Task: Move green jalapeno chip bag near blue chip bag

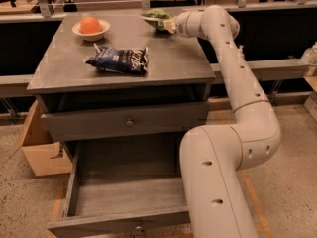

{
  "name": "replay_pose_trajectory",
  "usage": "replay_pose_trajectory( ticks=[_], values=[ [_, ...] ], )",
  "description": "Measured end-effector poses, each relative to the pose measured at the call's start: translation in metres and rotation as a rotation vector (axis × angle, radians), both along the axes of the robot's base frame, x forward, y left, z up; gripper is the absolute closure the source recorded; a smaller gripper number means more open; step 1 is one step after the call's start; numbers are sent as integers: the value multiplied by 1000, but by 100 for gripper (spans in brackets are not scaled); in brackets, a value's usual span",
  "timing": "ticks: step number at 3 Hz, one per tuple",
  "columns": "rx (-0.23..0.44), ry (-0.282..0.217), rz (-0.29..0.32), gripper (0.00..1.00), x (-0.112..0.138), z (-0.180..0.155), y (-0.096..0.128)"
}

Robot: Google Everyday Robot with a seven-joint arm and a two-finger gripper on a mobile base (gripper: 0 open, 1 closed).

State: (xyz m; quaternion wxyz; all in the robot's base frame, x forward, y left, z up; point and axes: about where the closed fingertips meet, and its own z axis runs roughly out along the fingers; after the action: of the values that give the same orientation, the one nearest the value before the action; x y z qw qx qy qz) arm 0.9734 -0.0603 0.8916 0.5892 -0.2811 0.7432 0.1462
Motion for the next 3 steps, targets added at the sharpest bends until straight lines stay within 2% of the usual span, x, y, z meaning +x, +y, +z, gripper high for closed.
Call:
replay_pose_trajectory(
  ticks=[2,3],
  values=[
    [-84,32,212,100,-62,27,10],
    [-123,-30,307,100,-98,55,18]
  ],
)
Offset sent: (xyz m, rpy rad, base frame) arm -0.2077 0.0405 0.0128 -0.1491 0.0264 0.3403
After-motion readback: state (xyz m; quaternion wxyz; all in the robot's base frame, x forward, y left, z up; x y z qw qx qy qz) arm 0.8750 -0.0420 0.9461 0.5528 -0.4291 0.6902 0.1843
